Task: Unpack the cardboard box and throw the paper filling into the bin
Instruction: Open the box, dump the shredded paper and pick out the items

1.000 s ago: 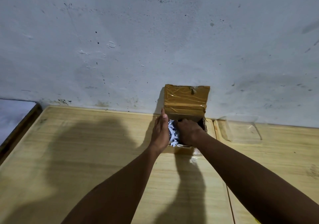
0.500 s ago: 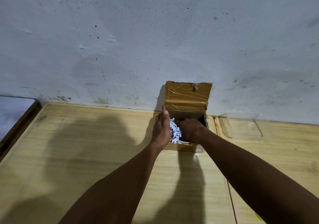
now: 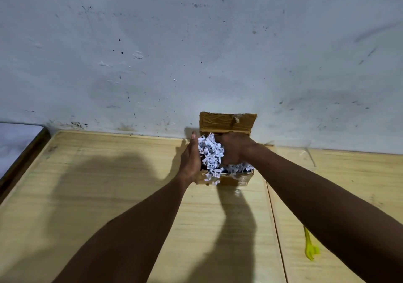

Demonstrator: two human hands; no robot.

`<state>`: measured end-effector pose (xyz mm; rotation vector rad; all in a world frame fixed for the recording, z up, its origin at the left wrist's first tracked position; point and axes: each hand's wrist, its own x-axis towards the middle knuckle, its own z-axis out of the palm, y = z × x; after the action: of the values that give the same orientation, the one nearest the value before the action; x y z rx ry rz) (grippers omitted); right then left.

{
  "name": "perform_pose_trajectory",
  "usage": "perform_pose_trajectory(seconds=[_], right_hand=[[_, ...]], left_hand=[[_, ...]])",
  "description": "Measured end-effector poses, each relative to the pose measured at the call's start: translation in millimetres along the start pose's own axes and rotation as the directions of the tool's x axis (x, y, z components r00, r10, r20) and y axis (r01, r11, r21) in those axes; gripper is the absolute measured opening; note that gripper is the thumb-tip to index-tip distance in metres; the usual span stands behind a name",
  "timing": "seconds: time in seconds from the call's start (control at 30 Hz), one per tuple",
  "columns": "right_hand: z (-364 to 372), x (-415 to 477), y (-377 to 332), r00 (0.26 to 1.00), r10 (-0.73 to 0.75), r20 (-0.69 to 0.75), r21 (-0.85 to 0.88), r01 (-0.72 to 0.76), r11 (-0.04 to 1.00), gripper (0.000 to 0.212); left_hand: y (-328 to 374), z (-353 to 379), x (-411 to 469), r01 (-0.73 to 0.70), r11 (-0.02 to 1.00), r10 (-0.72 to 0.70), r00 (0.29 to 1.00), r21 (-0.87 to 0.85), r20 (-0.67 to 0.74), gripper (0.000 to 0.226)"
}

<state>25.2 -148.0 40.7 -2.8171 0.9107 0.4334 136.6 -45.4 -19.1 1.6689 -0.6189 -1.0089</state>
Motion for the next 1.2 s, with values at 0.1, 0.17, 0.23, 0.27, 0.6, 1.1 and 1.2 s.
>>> perform_pose_trajectory(seconds=[0.1,0.17,0.23,0.27,0.6,1.1,1.2], right_hand=[[-2.0,-14.3,-3.1,0.995,-0.045,-0.085,-0.004,0.044,0.999,0.052],[-1.5,-30.7,-8.5,0.993,-0.041,-0.111,-0.014,0.040,0.999,0.056],[4.8,-49.1,-12.5,0.989,-0.024,-0.145,-0.017,0.021,1.000,0.063],[9.7,-58.8,-15.1,0.988,-0.016,-0.156,-0.011,0.014,1.000,0.065],[93.7,-134.5,-49.3,1.000,0.003,-0.021,0.026,-0.003,1.000,0.070],[159.1,-146.7,-64.3,0.997,0.052,0.057,0.182,-0.062,0.981,0.117],[155.8,-150.3,-54.8,0.996,0.041,0.083,0.266,-0.062,0.962,0.127]], left_hand=[[2.9,-10.2,-12.6,-0.047,0.998,0.048,0.998,0.039,-0.028,0.061],[1.0,-18.2,-24.6,-0.070,0.993,0.073,0.997,0.094,-0.027,0.059],[-9.0,-24.5,-34.2,-0.082,0.989,0.084,0.996,0.125,-0.013,0.061],[-15.8,-27.3,-39.0,-0.083,0.988,0.086,0.996,0.134,-0.012,0.061],[-94.8,-40.3,-106.9,-0.223,0.849,0.208,0.974,0.478,0.087,0.061],[-147.4,-57.1,-126.2,-0.336,0.394,0.057,0.938,0.855,0.343,0.068],[-143.3,-60.3,-122.6,-0.336,0.445,0.054,0.935,0.830,0.350,0.069]])
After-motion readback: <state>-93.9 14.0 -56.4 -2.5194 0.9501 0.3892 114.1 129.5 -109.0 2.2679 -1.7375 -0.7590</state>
